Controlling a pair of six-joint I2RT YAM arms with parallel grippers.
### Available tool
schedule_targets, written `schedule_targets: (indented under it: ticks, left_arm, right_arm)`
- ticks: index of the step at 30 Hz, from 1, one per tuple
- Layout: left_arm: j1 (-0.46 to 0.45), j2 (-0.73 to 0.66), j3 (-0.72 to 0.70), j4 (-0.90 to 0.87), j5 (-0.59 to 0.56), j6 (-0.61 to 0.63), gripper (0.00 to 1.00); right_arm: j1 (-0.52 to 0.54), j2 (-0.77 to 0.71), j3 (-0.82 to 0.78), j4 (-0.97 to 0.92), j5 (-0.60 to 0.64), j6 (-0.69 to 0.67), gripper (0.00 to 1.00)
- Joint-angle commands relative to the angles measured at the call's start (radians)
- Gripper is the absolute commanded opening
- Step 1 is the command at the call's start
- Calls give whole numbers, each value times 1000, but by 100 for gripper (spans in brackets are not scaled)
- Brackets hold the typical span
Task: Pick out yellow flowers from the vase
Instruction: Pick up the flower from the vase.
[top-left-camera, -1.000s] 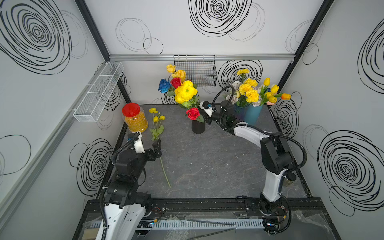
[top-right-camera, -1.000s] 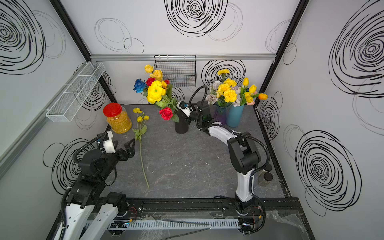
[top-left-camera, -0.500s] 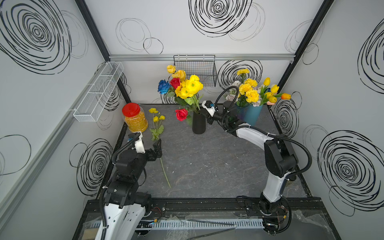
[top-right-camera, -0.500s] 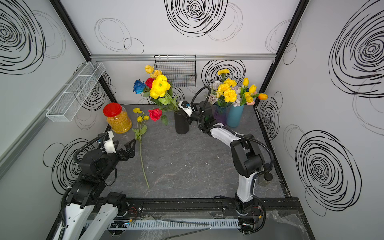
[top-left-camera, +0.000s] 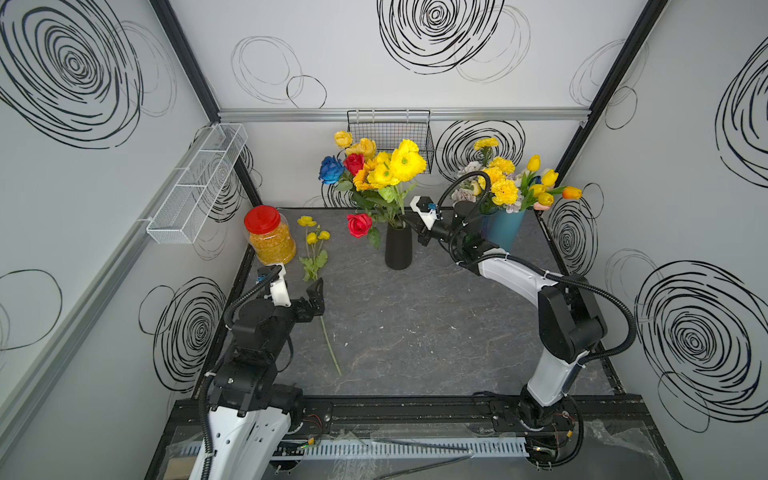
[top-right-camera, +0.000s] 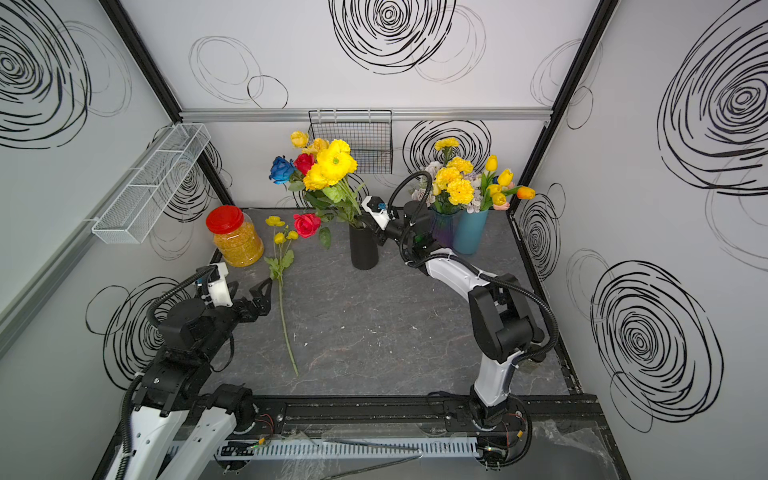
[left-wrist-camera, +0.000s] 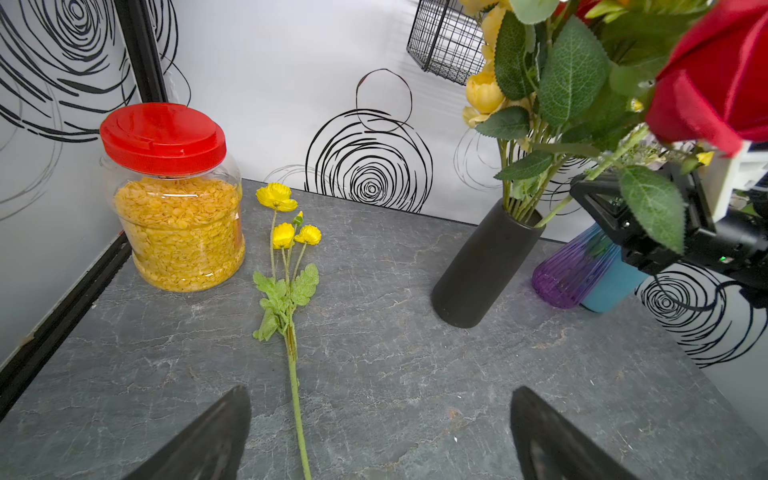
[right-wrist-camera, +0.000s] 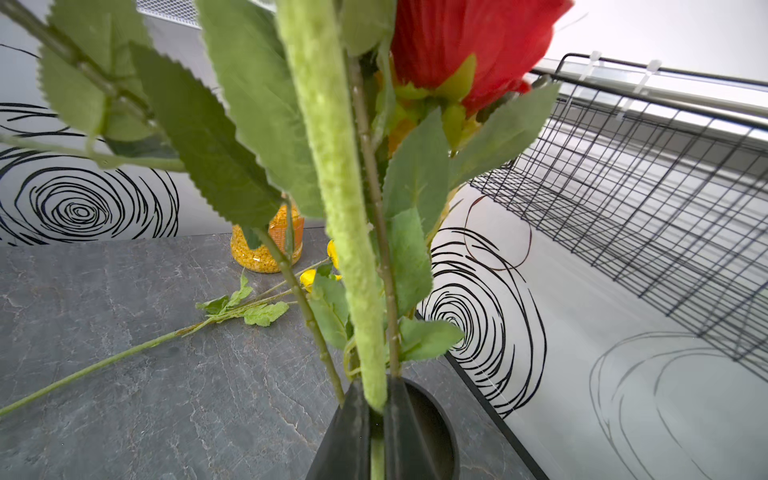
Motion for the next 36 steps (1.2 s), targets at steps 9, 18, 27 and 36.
schedule_targets:
  ticks: [9, 18, 27, 36]
  left_arm:
    - [-6, 3, -9, 23, -13, -2, 99]
    - [-6, 9, -9, 24, -10, -2, 99]
    - [-2, 12, -9, 25, -7, -1, 99]
    - [7, 15, -9, 30, 3, -2, 99]
  right_arm:
    - [-14, -67, -11, 86, 9, 72, 6]
    - [-13, -87, -17, 104, -5, 95, 5]
    - [-14, -117, -36, 131, 36, 128, 4]
    - [-15, -152, 11, 71, 123, 222, 3]
